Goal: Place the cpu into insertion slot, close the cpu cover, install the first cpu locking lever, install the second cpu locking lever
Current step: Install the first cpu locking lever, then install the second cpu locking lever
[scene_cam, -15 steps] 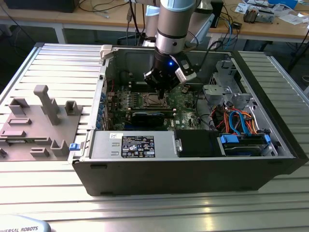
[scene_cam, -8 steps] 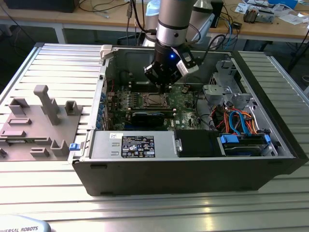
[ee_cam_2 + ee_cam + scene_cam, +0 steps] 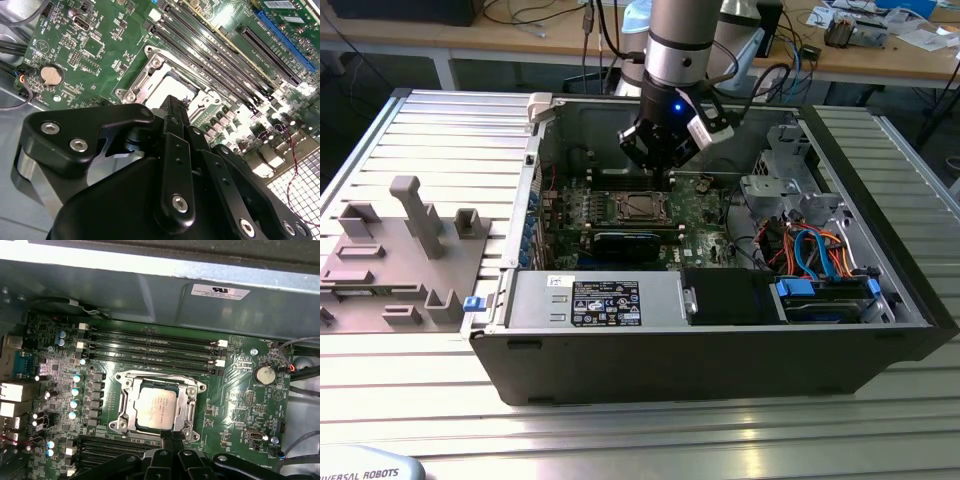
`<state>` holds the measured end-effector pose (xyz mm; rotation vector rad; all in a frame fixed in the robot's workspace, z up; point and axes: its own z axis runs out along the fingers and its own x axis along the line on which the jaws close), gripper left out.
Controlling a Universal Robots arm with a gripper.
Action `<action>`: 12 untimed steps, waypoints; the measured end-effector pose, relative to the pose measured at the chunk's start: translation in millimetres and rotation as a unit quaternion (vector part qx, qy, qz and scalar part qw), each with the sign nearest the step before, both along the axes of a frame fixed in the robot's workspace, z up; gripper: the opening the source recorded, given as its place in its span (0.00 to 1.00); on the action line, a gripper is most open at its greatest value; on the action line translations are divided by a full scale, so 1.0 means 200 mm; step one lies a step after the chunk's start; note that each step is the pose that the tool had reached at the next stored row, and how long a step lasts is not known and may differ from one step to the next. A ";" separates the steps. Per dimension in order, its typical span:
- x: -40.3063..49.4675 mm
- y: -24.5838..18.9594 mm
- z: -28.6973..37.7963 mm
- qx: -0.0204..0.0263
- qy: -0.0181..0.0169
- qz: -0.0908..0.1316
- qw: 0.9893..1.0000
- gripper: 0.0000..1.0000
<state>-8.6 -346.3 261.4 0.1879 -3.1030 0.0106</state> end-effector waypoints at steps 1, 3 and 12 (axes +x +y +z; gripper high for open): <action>0.000 0.000 0.001 0.000 0.000 0.000 1.000 0.11; 0.000 0.000 0.001 0.000 0.000 0.000 1.000 0.11; 0.001 -0.006 0.003 0.000 0.000 0.000 1.000 0.11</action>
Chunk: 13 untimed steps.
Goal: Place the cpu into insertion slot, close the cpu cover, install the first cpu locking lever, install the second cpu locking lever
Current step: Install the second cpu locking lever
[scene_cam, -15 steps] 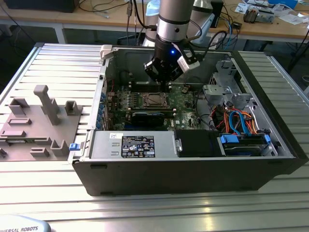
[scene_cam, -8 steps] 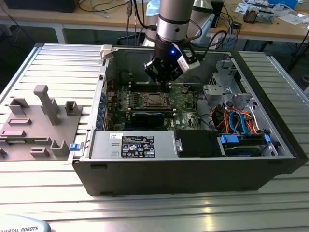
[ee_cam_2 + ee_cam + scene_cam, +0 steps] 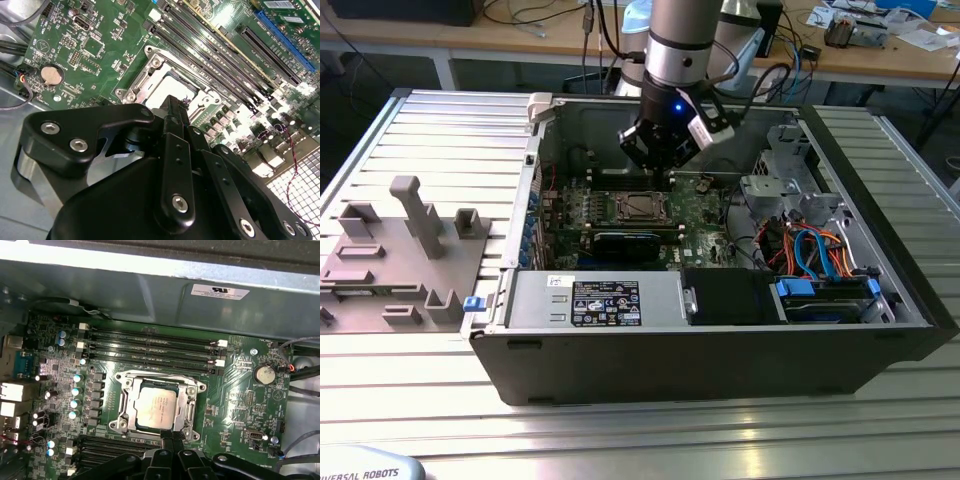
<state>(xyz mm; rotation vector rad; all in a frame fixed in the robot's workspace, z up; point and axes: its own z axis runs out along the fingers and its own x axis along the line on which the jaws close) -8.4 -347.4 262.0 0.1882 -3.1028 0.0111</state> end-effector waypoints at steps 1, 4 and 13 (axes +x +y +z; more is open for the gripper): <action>0.001 -0.013 -0.001 0.000 0.000 0.000 1.000 0.11; 0.001 -0.063 -0.001 0.000 0.000 0.000 1.000 0.11; 0.000 -0.203 -0.005 0.042 0.000 0.000 0.999 0.11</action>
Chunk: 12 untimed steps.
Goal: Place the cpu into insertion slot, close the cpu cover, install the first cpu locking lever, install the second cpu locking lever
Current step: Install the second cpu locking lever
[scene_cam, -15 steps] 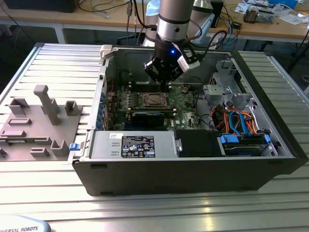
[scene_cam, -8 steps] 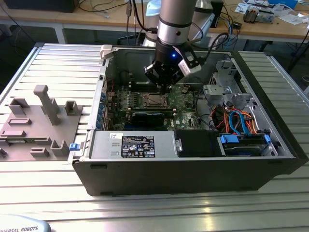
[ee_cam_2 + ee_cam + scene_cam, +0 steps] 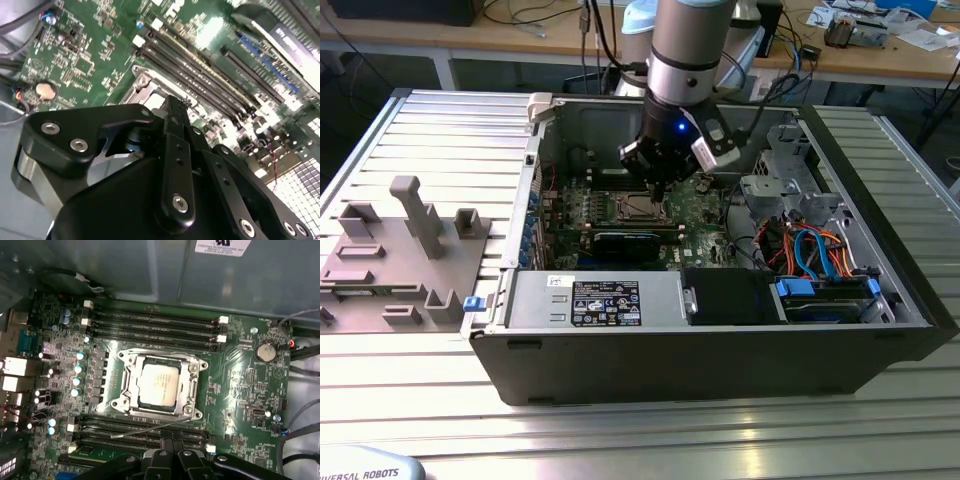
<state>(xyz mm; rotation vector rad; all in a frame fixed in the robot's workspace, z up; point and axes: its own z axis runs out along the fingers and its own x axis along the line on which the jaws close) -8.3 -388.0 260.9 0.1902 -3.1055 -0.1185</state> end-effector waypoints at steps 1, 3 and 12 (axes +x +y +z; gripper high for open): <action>0.000 -0.008 -0.002 0.006 0.000 0.000 1.000 0.11; -0.002 -0.031 -0.011 0.014 0.000 0.000 1.000 0.11; -0.049 -0.054 -0.105 0.017 0.000 0.000 1.000 0.11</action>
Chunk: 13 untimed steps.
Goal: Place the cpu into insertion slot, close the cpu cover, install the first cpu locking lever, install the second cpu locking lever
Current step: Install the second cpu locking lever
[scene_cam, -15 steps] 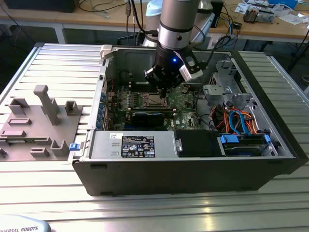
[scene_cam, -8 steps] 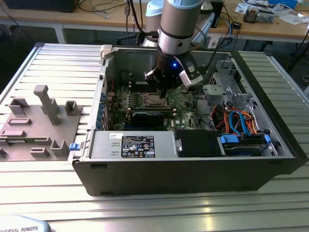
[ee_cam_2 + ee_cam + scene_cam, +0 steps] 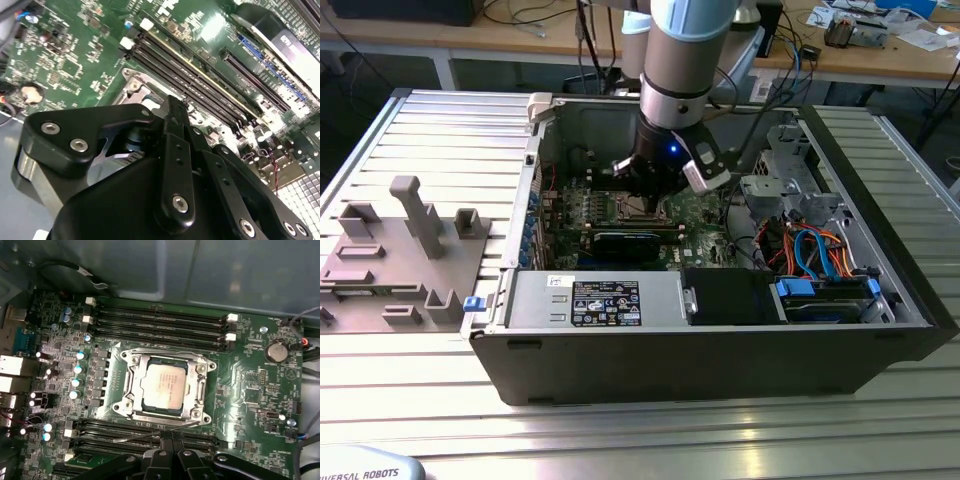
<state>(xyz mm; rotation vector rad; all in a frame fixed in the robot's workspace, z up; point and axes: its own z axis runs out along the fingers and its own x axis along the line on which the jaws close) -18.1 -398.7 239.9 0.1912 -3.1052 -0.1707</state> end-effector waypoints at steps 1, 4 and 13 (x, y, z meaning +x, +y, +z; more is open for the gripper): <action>-0.011 -0.001 -0.008 0.000 0.000 0.000 1.000 0.11; -0.038 -0.003 -0.027 0.001 0.000 0.000 1.000 0.11; -0.089 -0.017 -0.066 0.006 0.000 0.000 1.000 0.11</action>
